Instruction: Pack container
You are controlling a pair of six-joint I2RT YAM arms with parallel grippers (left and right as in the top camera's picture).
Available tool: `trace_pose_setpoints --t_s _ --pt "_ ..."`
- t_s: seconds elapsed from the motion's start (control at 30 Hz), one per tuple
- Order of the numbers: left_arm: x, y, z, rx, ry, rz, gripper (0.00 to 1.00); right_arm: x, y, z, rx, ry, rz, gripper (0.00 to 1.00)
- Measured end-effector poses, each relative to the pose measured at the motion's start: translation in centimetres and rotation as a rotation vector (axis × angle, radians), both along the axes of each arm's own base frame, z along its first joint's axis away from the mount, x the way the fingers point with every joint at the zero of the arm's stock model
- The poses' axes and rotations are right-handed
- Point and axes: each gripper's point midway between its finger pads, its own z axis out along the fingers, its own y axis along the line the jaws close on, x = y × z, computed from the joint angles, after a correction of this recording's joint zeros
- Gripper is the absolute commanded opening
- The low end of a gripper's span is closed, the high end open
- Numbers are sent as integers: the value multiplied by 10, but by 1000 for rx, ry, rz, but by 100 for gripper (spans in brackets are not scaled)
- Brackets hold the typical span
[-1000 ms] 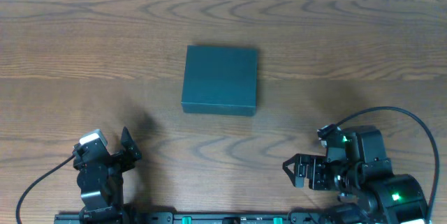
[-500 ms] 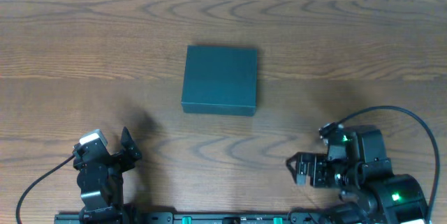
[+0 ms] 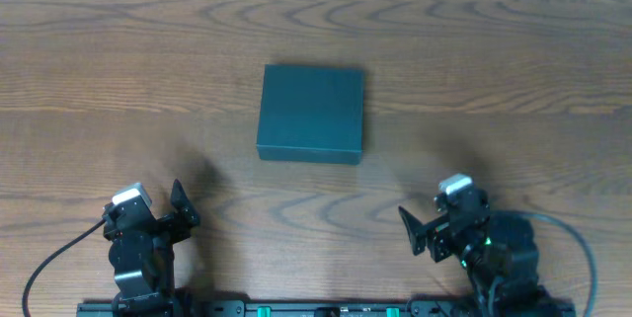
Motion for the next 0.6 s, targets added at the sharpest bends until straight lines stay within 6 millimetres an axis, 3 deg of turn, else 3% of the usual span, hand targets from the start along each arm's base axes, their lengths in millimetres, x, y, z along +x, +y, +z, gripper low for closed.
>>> trace_pose_setpoints --t_s 0.07,0.13,0.3,0.6 --pt "0 0 0 0 0 0 95 -3 -1 -17 -10 -14 5 99" --pt "0 0 0 0 -1 0 95 -4 -2 -22 -11 -36 7 99" --pt "0 0 0 0 0 0 95 -1 -4 -9 -7 -111 -5 99" --pt "0 0 0 0 -1 0 95 -1 -4 -9 -11 -118 -4 99"
